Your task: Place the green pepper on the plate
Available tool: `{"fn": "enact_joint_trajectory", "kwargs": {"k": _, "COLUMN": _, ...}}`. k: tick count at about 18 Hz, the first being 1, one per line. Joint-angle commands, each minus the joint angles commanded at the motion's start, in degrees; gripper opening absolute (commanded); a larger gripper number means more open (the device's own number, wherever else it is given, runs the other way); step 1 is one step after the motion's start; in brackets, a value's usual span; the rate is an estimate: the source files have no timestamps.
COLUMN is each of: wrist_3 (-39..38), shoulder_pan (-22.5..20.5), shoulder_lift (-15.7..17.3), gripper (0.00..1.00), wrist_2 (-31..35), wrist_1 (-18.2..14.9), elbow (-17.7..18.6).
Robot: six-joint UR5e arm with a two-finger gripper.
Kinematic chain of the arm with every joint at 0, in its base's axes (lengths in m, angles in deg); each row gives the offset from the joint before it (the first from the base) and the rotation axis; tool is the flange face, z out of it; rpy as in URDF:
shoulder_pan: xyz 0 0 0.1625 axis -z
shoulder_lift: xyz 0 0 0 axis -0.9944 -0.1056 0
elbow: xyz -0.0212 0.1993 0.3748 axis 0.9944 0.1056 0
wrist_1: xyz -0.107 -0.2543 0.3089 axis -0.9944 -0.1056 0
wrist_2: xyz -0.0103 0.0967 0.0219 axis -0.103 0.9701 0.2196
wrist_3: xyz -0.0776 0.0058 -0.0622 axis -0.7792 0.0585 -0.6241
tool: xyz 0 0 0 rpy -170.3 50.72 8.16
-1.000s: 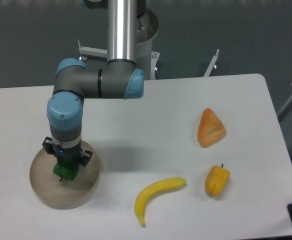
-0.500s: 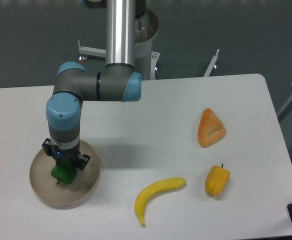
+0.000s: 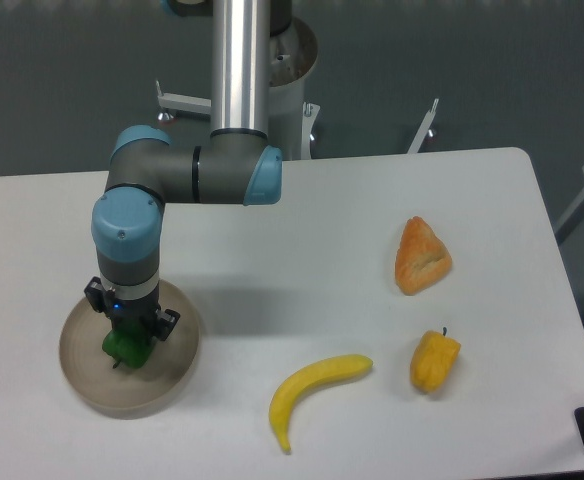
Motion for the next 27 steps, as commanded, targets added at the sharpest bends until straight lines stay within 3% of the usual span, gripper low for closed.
{"fn": "enact_joint_trajectory", "kwargs": {"k": 6, "wrist_3": 0.0, "shoulder_pan": 0.0, "shoulder_lift": 0.5, "gripper": 0.98, "wrist_2": 0.8, "wrist_1": 0.0, "elbow": -0.3}}
{"fn": "enact_joint_trajectory", "kwargs": {"k": 13, "wrist_3": 3.0, "shoulder_pan": -1.8, "shoulder_lift": 1.5, "gripper": 1.0, "wrist_2": 4.5, "wrist_1": -0.9, "elbow": -3.3}}
{"fn": "enact_joint_trajectory", "kwargs": {"k": 16, "wrist_3": 10.3, "shoulder_pan": -3.9, "shoulder_lift": 2.0, "gripper": 1.0, "wrist_2": 9.1, "wrist_1": -1.1, "elbow": -3.6}}
{"fn": "enact_joint_trajectory", "kwargs": {"k": 20, "wrist_3": 18.6, "shoulder_pan": -8.9, "shoulder_lift": 3.9, "gripper": 1.0, "wrist_2": 11.9, "wrist_1": -4.5, "elbow": -3.5}}
{"fn": "enact_joint_trajectory", "kwargs": {"k": 27, "wrist_3": 35.5, "shoulder_pan": -17.5, "shoulder_lift": 3.7, "gripper": 1.0, "wrist_2": 16.7, "wrist_1": -4.6, "elbow": -4.3}}
